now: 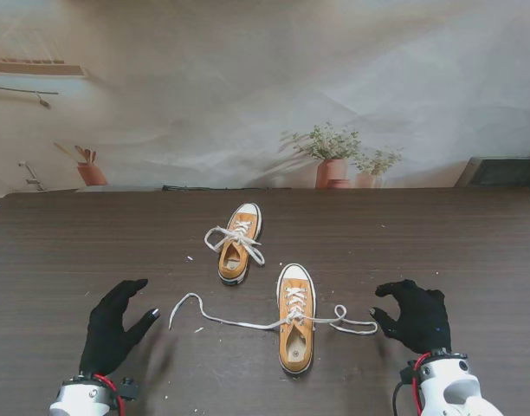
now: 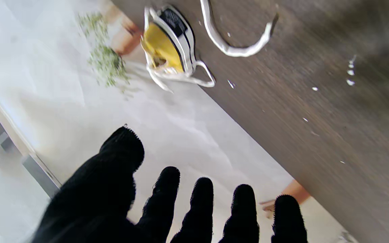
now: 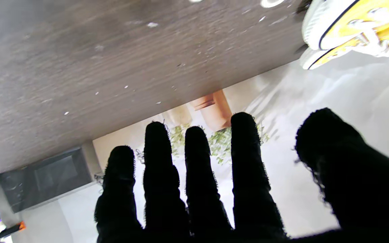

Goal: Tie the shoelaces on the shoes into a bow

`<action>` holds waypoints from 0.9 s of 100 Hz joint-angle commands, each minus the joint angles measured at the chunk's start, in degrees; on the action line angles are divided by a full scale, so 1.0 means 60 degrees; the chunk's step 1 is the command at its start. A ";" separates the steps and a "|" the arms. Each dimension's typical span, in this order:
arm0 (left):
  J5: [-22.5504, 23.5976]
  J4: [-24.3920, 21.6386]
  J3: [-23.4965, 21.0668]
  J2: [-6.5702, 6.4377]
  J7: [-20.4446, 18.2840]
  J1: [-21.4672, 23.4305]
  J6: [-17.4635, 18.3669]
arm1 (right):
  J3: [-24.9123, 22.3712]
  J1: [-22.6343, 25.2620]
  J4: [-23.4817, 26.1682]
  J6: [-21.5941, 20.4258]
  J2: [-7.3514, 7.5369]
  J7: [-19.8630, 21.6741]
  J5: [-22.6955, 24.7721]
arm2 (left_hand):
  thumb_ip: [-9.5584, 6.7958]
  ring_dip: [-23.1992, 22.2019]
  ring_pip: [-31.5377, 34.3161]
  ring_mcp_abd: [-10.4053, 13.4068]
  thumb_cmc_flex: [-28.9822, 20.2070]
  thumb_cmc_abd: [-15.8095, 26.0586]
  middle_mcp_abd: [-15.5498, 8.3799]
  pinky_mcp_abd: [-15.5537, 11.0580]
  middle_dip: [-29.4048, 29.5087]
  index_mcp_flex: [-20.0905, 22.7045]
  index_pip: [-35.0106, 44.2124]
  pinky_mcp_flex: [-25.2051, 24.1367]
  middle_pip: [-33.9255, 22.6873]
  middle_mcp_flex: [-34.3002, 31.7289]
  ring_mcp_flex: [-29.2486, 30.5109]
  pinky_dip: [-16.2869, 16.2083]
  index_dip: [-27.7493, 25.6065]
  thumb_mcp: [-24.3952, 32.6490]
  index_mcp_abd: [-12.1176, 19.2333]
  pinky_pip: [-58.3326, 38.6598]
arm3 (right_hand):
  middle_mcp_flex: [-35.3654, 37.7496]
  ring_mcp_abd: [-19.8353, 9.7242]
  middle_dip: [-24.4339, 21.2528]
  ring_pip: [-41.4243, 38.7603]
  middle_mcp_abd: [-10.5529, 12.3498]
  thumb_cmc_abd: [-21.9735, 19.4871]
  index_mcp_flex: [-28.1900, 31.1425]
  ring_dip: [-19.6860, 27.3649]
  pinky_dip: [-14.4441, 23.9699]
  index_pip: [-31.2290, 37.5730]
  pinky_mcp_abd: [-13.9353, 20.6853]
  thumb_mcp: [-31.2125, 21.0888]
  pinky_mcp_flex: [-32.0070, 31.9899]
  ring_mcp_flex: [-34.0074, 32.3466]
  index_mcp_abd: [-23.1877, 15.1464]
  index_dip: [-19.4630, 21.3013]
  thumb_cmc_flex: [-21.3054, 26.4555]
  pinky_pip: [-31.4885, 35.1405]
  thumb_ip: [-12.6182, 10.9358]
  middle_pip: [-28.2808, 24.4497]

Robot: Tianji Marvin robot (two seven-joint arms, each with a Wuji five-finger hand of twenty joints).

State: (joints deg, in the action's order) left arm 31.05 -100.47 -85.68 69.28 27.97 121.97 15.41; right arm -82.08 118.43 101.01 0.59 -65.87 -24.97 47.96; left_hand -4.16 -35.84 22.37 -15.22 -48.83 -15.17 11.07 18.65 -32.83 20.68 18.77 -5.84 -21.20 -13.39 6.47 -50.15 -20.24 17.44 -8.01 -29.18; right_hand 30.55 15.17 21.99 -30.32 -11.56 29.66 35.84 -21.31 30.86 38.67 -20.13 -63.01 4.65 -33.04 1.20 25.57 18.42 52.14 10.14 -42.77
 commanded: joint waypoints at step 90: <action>0.0749 -0.0463 0.1667 -0.0400 -0.0486 0.0447 0.0501 | 0.3160 -0.1752 -0.1585 0.0197 -0.0152 -0.0782 -0.0804 | 0.0081 0.0364 -0.0252 -0.0003 0.0240 0.0184 0.0028 -0.0075 0.0411 0.0983 0.0039 0.0390 0.0322 -0.0297 0.0244 0.0137 -0.0075 -0.0450 0.0174 0.0488 | 0.0997 -0.0331 0.0011 0.0005 0.0441 0.2126 0.1026 0.0177 -0.0069 0.3255 -0.0106 -0.1016 0.1013 -0.0921 -0.1114 -0.1379 0.1720 0.0574 0.1214 -0.0174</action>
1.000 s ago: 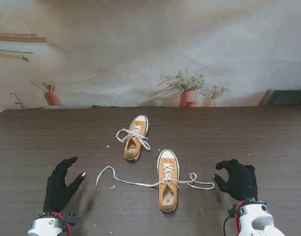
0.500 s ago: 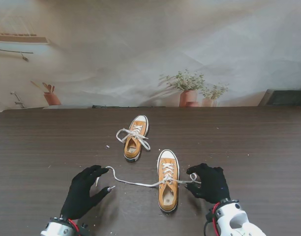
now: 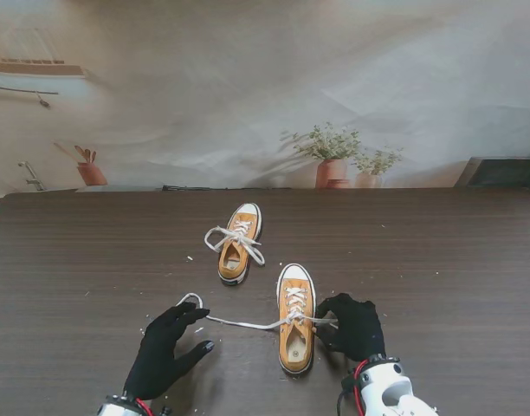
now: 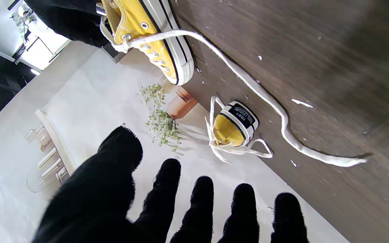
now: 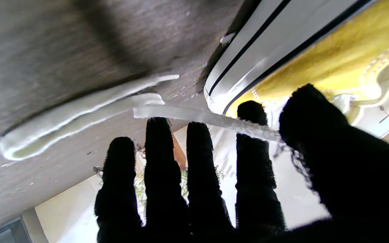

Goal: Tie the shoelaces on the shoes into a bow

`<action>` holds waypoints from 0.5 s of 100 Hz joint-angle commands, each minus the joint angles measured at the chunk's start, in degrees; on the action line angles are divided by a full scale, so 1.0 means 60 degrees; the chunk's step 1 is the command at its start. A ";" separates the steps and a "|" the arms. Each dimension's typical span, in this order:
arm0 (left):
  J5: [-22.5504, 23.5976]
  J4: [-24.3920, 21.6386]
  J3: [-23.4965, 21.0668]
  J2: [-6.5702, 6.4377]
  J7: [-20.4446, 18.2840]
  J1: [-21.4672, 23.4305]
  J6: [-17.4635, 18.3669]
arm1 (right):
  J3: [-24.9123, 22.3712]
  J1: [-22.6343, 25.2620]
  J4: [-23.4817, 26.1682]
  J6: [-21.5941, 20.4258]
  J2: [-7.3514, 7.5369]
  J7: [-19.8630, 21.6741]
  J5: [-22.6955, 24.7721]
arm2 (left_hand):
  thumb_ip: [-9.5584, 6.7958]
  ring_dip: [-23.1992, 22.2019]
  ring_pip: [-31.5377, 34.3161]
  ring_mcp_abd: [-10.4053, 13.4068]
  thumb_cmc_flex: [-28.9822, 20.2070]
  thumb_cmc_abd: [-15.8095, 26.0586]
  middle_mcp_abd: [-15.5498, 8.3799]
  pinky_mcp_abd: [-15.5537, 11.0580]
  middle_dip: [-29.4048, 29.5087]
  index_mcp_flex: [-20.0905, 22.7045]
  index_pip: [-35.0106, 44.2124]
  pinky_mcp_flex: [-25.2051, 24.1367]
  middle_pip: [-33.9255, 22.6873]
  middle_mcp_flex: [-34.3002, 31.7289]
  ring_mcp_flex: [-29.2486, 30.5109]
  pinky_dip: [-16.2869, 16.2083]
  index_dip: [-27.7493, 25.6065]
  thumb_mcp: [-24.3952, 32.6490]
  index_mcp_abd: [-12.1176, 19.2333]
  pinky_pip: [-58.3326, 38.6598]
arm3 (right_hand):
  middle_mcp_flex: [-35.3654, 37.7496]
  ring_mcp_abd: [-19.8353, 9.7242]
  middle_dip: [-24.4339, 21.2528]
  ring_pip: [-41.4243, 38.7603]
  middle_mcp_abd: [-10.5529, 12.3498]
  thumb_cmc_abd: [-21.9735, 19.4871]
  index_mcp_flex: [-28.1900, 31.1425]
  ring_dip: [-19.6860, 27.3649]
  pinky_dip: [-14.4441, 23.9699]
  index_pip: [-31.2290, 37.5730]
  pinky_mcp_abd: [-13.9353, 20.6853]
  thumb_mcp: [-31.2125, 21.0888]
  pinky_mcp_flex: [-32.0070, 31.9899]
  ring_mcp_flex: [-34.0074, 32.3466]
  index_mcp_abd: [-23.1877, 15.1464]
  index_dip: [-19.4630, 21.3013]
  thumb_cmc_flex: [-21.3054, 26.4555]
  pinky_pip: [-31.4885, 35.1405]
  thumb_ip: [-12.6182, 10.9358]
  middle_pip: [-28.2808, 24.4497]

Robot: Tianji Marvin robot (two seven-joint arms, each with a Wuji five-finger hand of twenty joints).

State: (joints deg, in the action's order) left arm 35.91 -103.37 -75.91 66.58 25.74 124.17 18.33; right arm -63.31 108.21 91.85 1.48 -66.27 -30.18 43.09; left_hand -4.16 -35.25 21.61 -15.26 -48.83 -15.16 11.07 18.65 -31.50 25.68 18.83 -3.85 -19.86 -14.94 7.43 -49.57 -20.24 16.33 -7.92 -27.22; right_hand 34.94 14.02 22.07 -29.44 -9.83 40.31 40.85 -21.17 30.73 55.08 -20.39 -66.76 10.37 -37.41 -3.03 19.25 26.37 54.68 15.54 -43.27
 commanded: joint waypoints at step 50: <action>-0.0383 0.0100 0.0095 0.0110 -0.0056 0.0069 0.0259 | -0.0603 0.0563 0.0970 -0.1630 -0.0323 0.0386 -0.1835 | 0.0119 0.0247 -0.0087 -0.0071 0.0130 0.0334 0.0110 -0.0013 0.0172 0.0472 0.0213 0.0125 0.0058 -0.0214 0.0168 0.0004 -0.0204 -0.0423 0.0153 0.0211 | 0.1511 0.0077 -0.0132 0.0390 -0.0138 -0.0392 0.1864 0.0448 -0.0697 0.1458 0.0274 -0.0451 -0.0498 -0.0321 -0.0549 0.1992 0.1063 -0.0509 0.0401 0.0141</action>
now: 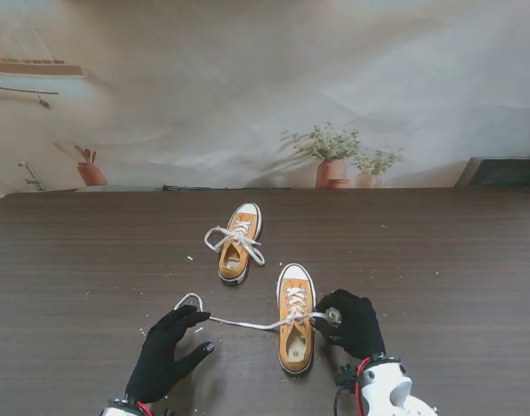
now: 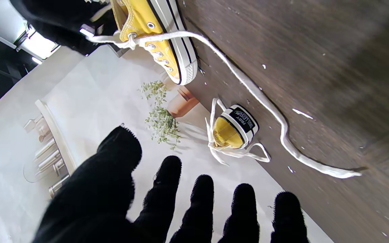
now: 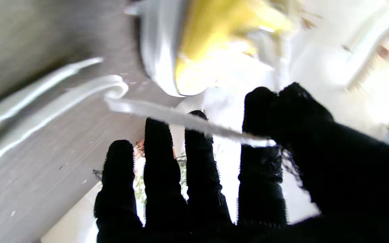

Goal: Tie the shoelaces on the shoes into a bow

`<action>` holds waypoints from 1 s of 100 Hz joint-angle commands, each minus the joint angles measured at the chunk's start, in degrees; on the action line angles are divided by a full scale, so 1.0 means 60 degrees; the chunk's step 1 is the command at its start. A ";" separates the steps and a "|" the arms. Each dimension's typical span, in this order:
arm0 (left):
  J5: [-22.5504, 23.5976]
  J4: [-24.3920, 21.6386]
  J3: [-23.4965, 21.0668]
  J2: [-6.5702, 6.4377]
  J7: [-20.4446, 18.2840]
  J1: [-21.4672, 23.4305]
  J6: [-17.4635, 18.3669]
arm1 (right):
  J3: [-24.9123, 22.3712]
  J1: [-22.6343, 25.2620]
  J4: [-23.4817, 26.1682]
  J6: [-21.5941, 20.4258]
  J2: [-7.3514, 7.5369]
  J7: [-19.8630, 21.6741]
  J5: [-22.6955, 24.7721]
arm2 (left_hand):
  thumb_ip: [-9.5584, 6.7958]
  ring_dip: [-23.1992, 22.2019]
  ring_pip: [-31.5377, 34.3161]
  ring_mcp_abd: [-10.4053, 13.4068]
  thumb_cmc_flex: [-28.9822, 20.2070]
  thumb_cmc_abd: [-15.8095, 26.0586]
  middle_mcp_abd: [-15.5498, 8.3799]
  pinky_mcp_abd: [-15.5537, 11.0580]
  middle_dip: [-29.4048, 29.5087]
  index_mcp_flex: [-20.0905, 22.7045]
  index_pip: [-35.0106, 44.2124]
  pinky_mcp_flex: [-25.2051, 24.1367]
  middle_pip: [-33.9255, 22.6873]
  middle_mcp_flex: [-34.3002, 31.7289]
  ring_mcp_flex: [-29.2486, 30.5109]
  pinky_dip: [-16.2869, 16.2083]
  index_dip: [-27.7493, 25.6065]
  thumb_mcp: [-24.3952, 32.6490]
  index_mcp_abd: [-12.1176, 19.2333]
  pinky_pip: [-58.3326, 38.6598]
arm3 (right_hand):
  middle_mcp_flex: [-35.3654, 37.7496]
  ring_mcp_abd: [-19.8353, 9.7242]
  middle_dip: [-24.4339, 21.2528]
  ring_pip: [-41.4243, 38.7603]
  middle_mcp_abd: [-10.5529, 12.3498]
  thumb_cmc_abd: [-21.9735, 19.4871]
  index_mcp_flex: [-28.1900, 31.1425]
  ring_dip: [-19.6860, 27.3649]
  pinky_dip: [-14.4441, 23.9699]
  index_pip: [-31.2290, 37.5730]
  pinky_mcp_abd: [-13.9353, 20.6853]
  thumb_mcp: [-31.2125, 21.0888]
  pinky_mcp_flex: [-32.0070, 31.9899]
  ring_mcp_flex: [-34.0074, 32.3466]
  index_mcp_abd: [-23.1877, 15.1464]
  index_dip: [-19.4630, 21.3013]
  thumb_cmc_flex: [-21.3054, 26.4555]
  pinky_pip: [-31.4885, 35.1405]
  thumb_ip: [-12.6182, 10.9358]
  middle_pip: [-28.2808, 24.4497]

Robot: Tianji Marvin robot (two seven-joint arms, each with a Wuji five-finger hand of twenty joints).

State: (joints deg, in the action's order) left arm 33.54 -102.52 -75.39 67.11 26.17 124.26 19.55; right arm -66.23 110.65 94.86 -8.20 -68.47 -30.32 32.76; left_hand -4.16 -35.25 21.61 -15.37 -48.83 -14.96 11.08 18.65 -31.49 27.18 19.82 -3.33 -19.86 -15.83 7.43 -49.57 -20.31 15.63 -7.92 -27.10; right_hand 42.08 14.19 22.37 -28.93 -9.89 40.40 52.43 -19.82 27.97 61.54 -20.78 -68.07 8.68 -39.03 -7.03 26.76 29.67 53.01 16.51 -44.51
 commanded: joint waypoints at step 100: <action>0.0310 -0.0019 0.0352 -0.0136 -0.0631 -0.0458 0.0100 | -0.1505 0.0599 0.2561 0.1735 0.0426 0.4522 -0.3842 | 0.0075 0.0251 0.0119 -0.0203 0.0053 0.0342 0.0192 0.0272 0.0128 0.0166 -0.0337 0.0826 -0.0048 -0.0519 0.0508 -0.0054 0.0055 -0.0470 0.0051 0.1635 | 0.6866 -0.0827 0.2837 -1.1995 0.1338 -0.0810 -0.0728 -0.4673 0.3902 0.1220 -0.1754 0.0458 0.9642 -0.5939 0.0830 0.0438 0.0837 0.9705 0.0055 -0.5462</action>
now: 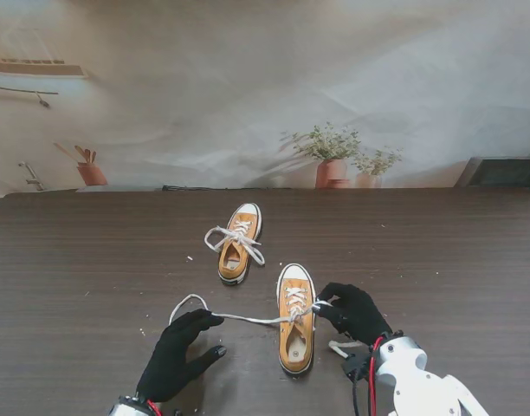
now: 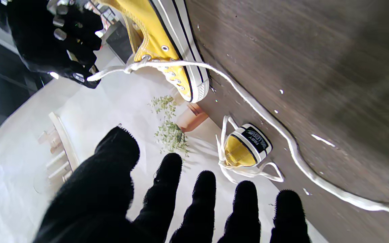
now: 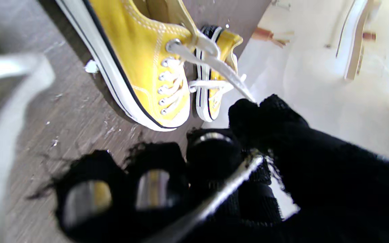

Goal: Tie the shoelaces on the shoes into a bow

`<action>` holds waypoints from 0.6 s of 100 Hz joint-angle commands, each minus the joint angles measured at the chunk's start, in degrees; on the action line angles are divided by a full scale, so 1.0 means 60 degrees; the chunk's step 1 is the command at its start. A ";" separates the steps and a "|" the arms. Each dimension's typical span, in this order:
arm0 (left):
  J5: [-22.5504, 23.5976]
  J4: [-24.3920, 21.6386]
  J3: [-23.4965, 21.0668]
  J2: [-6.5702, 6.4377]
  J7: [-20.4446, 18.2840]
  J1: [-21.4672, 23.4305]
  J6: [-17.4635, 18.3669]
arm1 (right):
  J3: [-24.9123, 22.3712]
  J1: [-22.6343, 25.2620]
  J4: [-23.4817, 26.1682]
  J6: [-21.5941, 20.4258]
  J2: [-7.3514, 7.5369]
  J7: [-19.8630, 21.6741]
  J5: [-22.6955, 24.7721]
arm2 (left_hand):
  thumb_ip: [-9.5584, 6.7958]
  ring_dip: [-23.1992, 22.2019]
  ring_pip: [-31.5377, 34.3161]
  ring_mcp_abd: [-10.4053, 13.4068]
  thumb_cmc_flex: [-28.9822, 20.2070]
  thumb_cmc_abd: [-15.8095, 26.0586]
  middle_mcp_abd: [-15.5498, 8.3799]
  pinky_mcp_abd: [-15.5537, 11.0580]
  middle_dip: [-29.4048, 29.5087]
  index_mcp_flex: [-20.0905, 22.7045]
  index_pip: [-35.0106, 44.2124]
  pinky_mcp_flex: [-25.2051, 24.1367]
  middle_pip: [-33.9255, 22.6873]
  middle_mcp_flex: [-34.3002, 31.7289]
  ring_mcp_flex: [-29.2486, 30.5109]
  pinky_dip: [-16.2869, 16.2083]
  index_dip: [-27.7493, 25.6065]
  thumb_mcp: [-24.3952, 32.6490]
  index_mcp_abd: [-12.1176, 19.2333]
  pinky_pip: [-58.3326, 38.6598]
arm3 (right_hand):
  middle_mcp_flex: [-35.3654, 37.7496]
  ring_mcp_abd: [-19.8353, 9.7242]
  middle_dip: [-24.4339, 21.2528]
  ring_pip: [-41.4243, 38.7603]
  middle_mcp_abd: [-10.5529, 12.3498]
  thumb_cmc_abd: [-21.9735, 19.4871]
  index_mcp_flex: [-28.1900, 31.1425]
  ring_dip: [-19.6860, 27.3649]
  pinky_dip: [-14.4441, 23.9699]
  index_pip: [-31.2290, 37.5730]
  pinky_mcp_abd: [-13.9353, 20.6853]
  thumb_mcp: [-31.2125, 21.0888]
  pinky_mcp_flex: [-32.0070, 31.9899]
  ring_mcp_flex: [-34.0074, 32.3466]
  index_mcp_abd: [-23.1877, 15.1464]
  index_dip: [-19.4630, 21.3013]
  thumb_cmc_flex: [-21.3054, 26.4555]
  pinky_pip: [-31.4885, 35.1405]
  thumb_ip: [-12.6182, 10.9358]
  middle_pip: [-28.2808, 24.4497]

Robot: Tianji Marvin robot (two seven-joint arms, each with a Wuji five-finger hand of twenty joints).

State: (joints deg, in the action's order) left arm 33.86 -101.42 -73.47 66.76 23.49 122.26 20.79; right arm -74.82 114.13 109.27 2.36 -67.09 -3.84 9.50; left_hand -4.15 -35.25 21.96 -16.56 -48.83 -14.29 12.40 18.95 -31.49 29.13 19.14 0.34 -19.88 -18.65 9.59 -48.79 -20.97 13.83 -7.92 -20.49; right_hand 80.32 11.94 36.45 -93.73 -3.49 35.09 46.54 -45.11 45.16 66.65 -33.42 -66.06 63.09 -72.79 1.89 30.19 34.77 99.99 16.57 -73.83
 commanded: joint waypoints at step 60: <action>0.3420 -0.1951 0.2114 -0.0872 -0.3620 -0.2400 -0.5003 | -0.0253 -0.0205 0.0561 0.0330 0.0583 0.1480 0.1126 | 0.0476 0.0365 0.0424 0.0018 0.0568 -0.2074 -0.0253 0.0403 0.0192 0.0931 -0.0713 0.1366 -0.0219 -0.0795 0.0871 -0.0876 0.0596 0.0912 -0.0289 0.0264 | 0.0463 -0.1057 0.2036 -0.1576 0.0649 0.0416 0.0883 -0.1160 0.2706 -0.0172 0.1522 -0.0339 0.0836 -0.0342 -0.0971 -0.0121 -0.0378 0.3331 0.0164 -0.0752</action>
State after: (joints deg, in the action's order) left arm 54.08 -112.58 -61.57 60.90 3.97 108.73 -8.77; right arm -76.59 113.17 112.60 4.04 -63.83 4.64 16.43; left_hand -1.90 -34.69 24.04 -16.26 -46.72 -24.30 11.12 20.48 -31.46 32.87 15.67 8.21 -21.22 -22.82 14.26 -53.70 -17.98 18.61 -7.93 -17.57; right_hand 80.32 7.06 47.40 -97.83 0.15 37.18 48.95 -50.83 60.43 64.60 -25.09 -66.28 65.57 -73.34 -1.52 29.09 33.04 103.35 16.57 -76.82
